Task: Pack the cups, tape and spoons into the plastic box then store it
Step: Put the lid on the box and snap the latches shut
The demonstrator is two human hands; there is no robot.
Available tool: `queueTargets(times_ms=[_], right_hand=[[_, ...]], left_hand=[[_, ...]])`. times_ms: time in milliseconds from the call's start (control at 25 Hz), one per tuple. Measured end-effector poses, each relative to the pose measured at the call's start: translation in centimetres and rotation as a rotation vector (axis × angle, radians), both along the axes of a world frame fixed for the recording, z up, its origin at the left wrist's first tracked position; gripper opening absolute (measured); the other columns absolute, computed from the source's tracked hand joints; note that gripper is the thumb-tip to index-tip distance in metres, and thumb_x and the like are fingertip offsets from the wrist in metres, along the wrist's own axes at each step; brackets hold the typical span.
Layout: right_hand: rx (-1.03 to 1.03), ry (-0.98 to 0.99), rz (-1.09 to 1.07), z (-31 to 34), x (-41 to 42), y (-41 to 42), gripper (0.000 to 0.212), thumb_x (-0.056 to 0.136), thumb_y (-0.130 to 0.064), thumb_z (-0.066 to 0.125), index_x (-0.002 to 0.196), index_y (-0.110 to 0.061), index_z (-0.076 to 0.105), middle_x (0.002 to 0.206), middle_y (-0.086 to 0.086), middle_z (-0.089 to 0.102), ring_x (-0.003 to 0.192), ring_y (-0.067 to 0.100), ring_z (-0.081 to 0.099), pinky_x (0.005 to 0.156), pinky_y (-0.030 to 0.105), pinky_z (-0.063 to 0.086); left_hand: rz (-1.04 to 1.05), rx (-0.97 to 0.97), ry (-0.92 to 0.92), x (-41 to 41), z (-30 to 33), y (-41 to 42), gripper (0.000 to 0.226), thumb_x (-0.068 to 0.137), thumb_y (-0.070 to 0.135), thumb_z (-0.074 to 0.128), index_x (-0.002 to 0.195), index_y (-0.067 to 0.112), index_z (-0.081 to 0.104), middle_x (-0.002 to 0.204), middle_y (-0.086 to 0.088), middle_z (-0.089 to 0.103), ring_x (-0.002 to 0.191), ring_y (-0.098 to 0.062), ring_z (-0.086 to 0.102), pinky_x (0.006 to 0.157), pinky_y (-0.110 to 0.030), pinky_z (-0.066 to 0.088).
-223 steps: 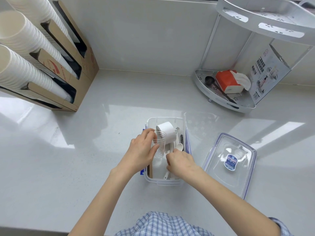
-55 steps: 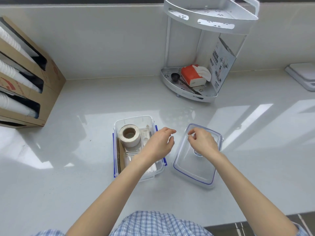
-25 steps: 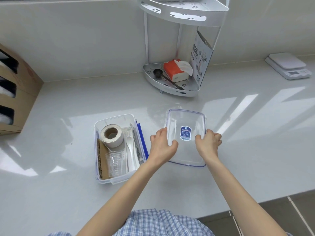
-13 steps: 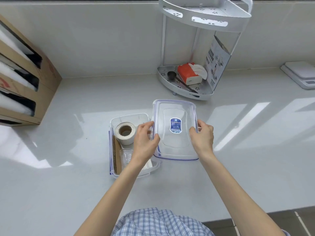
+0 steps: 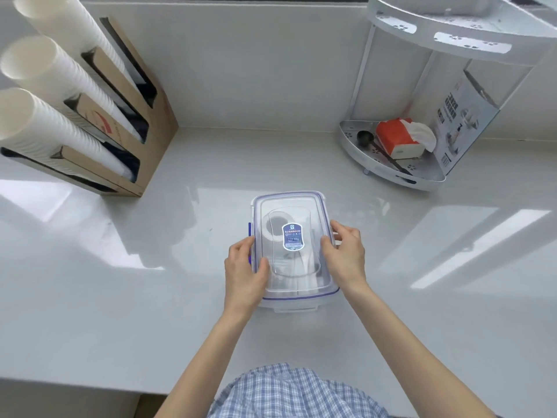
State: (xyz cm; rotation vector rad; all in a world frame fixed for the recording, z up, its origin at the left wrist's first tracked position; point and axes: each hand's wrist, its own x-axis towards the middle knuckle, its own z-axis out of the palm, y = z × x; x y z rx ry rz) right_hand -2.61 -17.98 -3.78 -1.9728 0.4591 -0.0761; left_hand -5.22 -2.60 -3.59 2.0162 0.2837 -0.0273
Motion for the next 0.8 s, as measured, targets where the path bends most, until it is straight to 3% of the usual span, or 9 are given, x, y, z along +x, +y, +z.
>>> queueTargets(times_ms=[280,600,800], right_hand=[[-0.05,0.006,0.016,-0.6,0.3,0.9,0.041,0.09,-0.007,0.045,0.131,-0.006,0.045,0.127,0.011,0.043,0.121,0.025,0.044,0.103,0.027,0.032],[-0.074,0.053,0.016,-1.2,0.1,0.7,0.041,0.091,-0.009,0.044,0.132,-0.009,0.044,0.129,0.012,0.041,0.122,0.026,0.044,0.105,0.032,0.034],[-0.003,0.137,-0.035,-1.4,0.0,0.6,0.042,0.093,-0.019,0.044,0.133,-0.011,0.038,0.131,0.013,0.044,0.115,0.025,0.048,0.093,0.024,0.032]], left_hand=[[-0.057,0.008,0.02,-0.1,-1.0,0.9,0.045,0.085,0.006,0.049,0.129,0.006,0.04,0.135,-0.01,0.04,0.12,-0.026,0.044,0.105,-0.044,0.035],[-0.099,0.008,0.018,0.6,-1.4,1.1,0.046,0.085,0.007,0.05,0.13,0.008,0.039,0.135,-0.01,0.04,0.121,-0.024,0.043,0.105,-0.044,0.035],[-0.071,-0.049,0.054,0.6,-1.6,1.1,0.046,0.087,0.012,0.048,0.132,0.016,0.037,0.136,-0.007,0.046,0.121,-0.023,0.046,0.105,-0.04,0.036]])
